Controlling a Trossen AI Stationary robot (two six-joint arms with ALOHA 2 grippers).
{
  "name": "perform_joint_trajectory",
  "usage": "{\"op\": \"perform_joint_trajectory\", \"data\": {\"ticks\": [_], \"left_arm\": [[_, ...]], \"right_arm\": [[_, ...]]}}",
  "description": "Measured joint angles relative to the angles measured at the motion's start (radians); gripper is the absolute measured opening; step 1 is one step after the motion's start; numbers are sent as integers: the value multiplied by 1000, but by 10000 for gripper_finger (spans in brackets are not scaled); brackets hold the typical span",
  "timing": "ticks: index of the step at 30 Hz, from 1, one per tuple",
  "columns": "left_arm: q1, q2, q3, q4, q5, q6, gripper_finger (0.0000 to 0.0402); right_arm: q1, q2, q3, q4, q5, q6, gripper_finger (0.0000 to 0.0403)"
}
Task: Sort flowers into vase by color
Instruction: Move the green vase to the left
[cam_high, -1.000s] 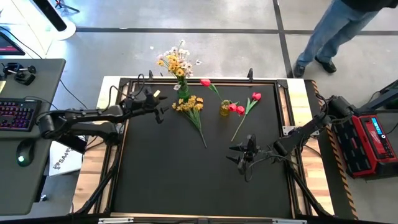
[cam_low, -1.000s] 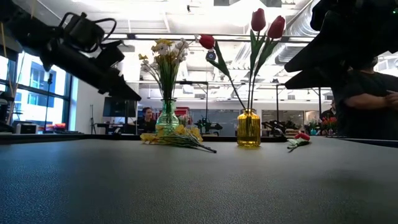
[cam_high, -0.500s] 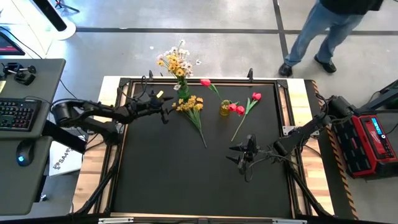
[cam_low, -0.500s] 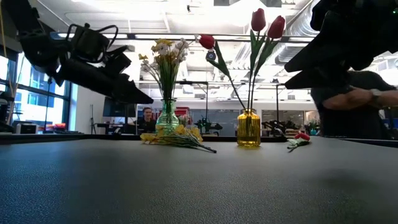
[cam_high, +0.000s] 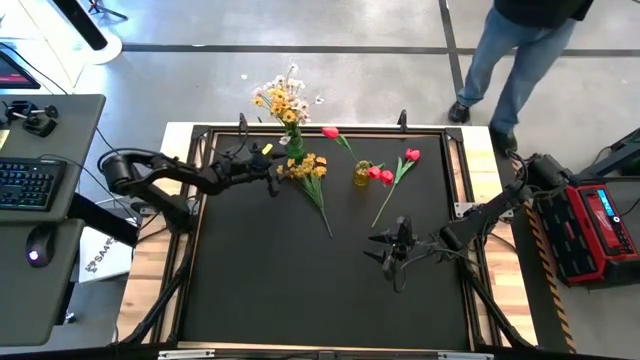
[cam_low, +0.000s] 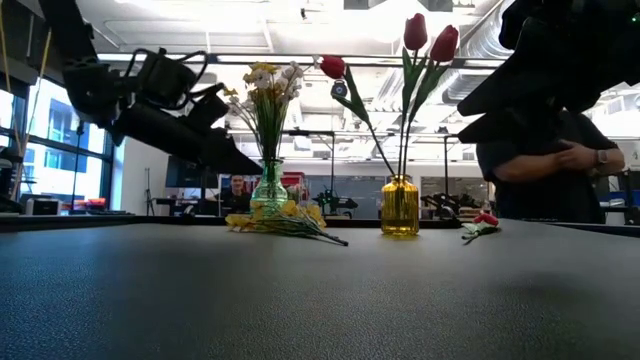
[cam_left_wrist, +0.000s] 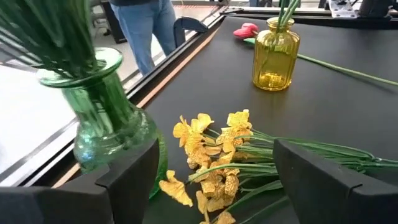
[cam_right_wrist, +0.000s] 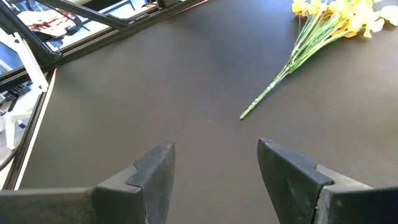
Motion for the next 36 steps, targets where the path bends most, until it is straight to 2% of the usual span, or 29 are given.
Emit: {"op": "perform_joint_trajectory", "data": {"ticks": [16, 27, 32, 36], "left_arm": [[-15, 113, 22, 61, 3, 14, 303], [-38, 242, 37, 280, -11, 27, 303], [-44, 305, 86, 281, -64, 16, 303], [-77, 269, 76, 217, -136, 17, 303]], "right_arm": [[0, 0, 0, 0, 0, 0, 211], [0, 0, 0, 1, 1, 0, 211], [0, 0, 0, 1, 1, 9, 211], [0, 0, 0, 1, 0, 10, 211]]}}
